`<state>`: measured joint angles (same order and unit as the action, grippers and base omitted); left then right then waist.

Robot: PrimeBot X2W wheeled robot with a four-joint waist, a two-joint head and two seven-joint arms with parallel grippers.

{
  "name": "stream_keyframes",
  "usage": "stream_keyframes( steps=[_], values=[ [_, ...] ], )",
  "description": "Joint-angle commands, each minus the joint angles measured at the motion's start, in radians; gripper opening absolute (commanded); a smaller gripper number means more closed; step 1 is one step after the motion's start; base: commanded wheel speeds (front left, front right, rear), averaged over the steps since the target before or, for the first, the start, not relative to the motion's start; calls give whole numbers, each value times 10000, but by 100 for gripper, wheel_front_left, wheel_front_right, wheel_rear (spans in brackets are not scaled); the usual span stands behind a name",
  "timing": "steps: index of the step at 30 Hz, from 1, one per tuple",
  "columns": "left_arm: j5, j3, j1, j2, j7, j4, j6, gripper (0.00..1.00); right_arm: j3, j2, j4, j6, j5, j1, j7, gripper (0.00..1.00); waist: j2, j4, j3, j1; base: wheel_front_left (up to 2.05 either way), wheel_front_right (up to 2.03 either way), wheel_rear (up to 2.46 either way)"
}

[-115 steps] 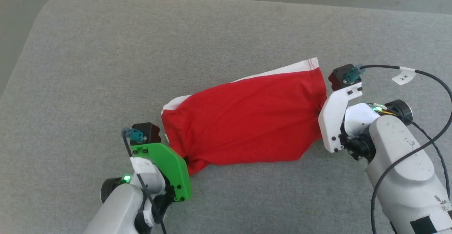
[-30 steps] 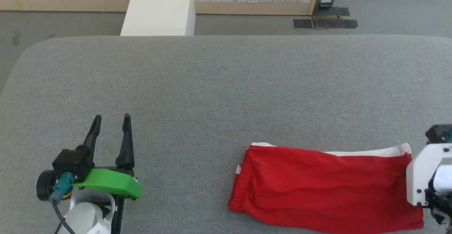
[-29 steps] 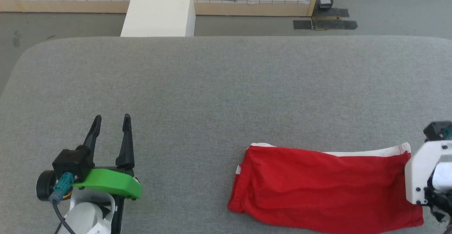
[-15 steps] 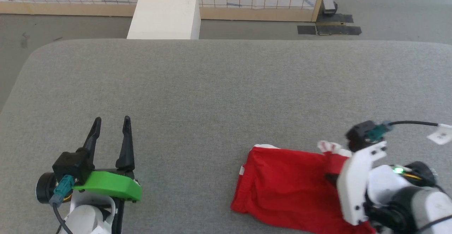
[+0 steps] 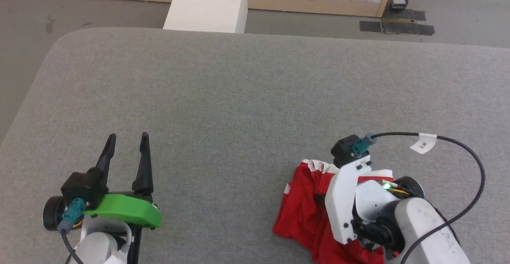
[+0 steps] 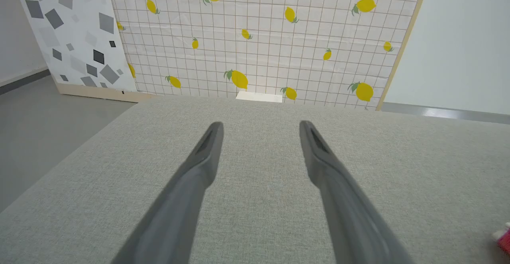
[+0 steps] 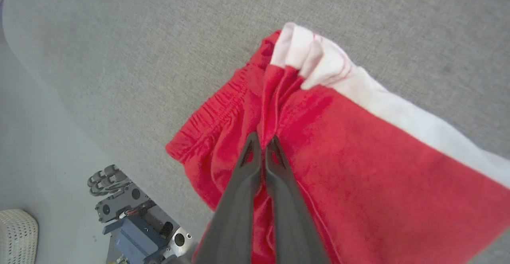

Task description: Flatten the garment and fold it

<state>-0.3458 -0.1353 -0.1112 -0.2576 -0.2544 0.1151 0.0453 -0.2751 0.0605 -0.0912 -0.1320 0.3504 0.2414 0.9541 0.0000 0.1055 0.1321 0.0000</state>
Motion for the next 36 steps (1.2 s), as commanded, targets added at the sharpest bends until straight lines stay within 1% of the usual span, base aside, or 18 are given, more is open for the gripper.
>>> stream_keyframes(
  steps=[1, 2, 3, 8, 10, 12, 14, 16, 18, 20, 23, 26, 29, 32, 36],
  values=[
    [-39, 32, 24, 75, -74, 3, 13, 100, -294, -92, -689, 13, 10, 476, -677, 5, 0, 75, 144, 0, 0, 0, 0],
    [-40, 34, 17, 81, -74, 9, 3, 100, -455, -95, -755, 13, 145, 532, -807, 71, 0, 74, 163, 0, 0, 0, 0],
    [-42, 43, 10, 87, -74, 19, -6, 100, -680, -97, -803, 13, 329, 603, -935, 100, 0, 57, 173, 0, 0, 0, 0],
    [-40, 118, 12, 107, -74, 67, -18, 100, -1517, -100, -489, 13, 1237, 998, -1500, 100, 0, -201, 128, 0, 0, 0, 0],
    [-26, 153, 40, 98, -74, 66, -18, 100, -1622, -100, -257, 13, 1431, 1137, -1694, 100, 0, -358, 73, 0, 0, 0, 0],
    [-5, 199, 76, 92, -74, 40, -12, 100, -1485, -101, 60, 13, 1487, 1236, -1985, 100, 0, -532, -1, 0, 0, 0, 0],
    [32, 253, 91, 103, -74, -41, -5, 100, -1025, -101, 435, 13, 1365, 1213, -2333, 100, 0, -684, -69, 0, 0, 0, 0],
    [62, 312, 116, 127, -74, -111, 8, 100, -319, -101, 771, 13, 846, 1027, -2556, 100, 0, -832, -127, 0, 0, 0, 0],
    [102, 350, 136, 171, -74, -177, 26, 100, 593, -25, 1183, 13, 88, 606, -2697, 100, 0, -953, -155, 0, 0, 0, 0],
    [127, 409, 191, 189, -74, -238, 34, 100, 1359, 21, 1456, 13, -397, 35, -2650, 100, 0, -1051, -174, 0, 0, 0, 0],
    [152, 489, 268, 206, -74, -322, 17, 100, 2024, 188, 1674, 13, -1040, -825, -2473, 100, 0, -1130, -149, 0, 0, 0, 0],
    [181, 562, 353, 238, -74, -378, -4, 100, 2213, 191, 1571, 13, -1340, -1634, -2322, 100, 0, -1169, -110, 0, 0, 0, 0],
    [213, 607, 436, 285, -74, -416, -16, 100, 1986, 133, 1253, 13, -1342, -2036, -2297, 100, 0, -1169, -80, 0, 0, 0, 0],
    [255, 617, 497, 346, -74, -442, -32, 100, 1695, 65, 750, 13, -1325, -2101, -2411, 100, 0, -1126, -50, 0, 0, 0, 0],
    [308, 575, 520, 422, -74, -400, -84, 100, 1418, 6, -246, 13, -1442, -1847, -2635, 100, 0, -994, -40, 0, 0, 0, 0]
  ],
)
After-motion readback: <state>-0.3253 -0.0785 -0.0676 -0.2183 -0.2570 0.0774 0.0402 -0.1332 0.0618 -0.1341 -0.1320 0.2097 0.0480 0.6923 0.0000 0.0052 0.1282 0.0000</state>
